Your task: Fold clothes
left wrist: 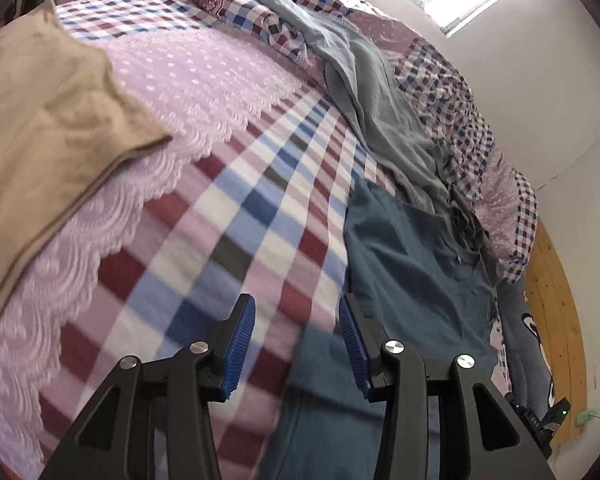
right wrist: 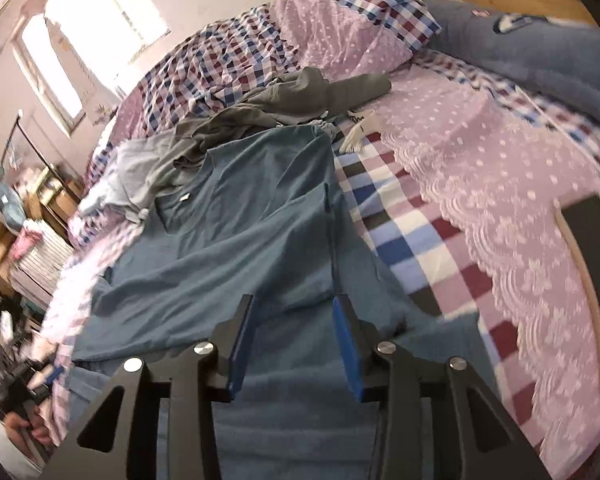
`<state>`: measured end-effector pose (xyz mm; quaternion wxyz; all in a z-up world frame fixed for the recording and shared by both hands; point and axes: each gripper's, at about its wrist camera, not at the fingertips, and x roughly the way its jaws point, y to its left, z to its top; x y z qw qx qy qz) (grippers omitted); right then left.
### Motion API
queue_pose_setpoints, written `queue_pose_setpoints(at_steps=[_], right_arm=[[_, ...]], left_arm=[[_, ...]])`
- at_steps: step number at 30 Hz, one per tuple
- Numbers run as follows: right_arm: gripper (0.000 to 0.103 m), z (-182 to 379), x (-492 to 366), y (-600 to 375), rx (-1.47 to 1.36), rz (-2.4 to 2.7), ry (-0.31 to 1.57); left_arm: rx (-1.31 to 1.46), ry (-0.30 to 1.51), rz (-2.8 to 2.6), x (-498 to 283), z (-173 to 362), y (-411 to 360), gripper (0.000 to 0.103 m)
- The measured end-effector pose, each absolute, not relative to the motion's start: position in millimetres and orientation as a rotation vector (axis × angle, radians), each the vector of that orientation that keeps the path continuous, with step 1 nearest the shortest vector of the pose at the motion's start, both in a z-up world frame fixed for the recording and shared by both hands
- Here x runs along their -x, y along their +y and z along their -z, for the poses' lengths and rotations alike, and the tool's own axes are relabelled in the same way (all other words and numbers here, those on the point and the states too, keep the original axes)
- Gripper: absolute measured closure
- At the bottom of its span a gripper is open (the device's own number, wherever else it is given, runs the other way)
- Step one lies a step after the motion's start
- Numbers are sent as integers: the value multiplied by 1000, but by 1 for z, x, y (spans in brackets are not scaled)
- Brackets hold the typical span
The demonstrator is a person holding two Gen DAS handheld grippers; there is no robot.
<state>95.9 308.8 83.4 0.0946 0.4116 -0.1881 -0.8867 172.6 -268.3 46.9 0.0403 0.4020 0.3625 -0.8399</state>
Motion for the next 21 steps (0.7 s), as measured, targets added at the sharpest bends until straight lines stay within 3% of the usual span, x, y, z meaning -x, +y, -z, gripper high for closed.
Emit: queue_pose_setpoints(at_steps=[12, 21], right_arm=[[61, -88, -143, 336, -1174, 2655, -767], [60, -90, -151, 338, -1163, 2658, -798]], left_arm=[[-1202, 1202, 2541, -203, -40, -262, 57], [-1200, 1270, 2568, -207, -42, -259, 57]])
